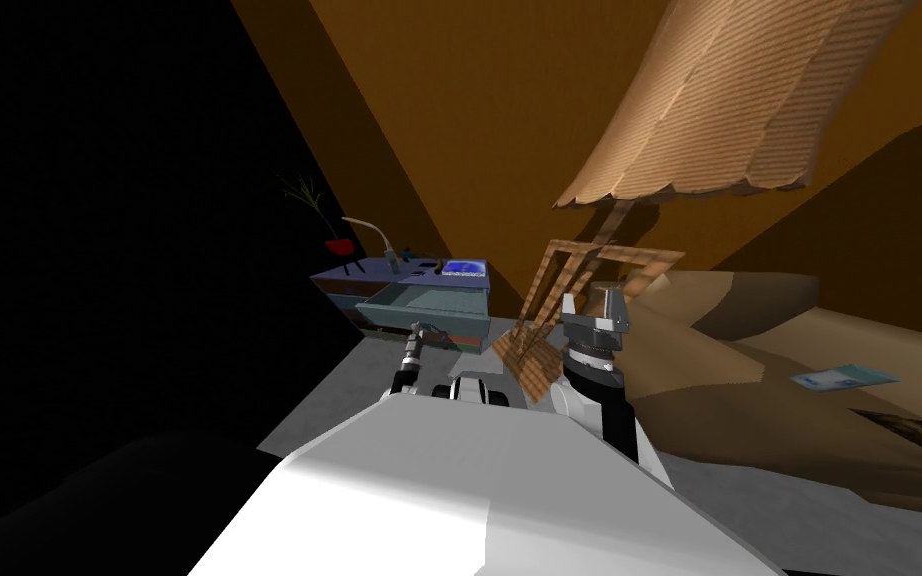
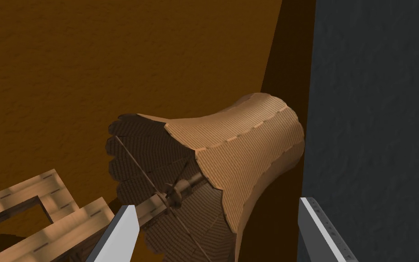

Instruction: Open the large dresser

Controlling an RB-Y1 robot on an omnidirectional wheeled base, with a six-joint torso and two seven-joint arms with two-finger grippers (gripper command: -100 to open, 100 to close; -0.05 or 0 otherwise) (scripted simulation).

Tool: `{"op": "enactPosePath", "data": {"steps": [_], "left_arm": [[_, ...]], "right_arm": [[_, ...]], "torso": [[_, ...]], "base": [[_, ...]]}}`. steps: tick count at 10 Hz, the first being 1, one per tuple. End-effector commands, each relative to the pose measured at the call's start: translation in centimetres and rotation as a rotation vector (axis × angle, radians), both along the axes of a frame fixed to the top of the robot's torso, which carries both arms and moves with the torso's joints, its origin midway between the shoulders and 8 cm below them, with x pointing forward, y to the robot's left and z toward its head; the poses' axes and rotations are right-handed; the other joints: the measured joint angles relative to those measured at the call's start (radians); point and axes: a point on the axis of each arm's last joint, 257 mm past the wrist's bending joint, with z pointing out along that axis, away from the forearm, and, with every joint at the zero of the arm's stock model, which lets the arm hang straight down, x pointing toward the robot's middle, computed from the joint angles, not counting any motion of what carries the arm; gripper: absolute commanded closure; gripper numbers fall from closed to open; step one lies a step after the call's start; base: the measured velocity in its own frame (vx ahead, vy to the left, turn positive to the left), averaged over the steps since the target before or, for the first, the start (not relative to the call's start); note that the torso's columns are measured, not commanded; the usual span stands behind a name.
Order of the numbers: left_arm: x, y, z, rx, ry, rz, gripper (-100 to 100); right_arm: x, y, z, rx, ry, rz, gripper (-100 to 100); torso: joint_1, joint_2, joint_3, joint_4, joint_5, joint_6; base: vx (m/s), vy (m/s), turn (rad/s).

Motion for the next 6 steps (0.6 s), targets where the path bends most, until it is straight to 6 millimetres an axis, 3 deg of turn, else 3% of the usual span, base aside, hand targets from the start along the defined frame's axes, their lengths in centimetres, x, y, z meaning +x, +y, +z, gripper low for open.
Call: {"op": "enactPosePath", "data": {"steps": [1, 3, 4, 6], "left_arm": [[-0.5, 0.0, -0.1, 0.000, 0.002, -0.001, 100], [-0.8, 0.0, 0.1, 0.000, -0.003, -0.003, 100], [-0.6, 0.1, 0.8, -0.001, 0.006, -0.002, -100], [-0.4, 0.2, 2.1, -0.001, 0.002, -0.001, -100]], "right_arm": [[0.0, 0.0, 0.0, 0.000, 0.000, 0.000, 0], [0.0, 0.0, 0.0, 0.000, 0.000, 0.000, 0], [0.0, 0.0, 0.0, 0.000, 0.000, 0.000, 0], [0.0, 0.0, 0.0, 0.000, 0.000, 0.000, 0]], "torso": [[-0.001, -0.007, -0.004, -0.001, 0.000, 0.002], [-0.002, -0.002, -0.002, -0.002, 0.000, 0.002], [-0.001, 0.000, -0.001, -0.001, 0.000, 0.001], [-0.003, -0.010, -0.006, -0.004, 0.000, 0.002]], "base": [[-0.117, 0.009, 0.013], [-0.169, 0.012, 0.015], [-0.086, 0.009, -0.009], [0.011, -0.012, -0.003]]}}
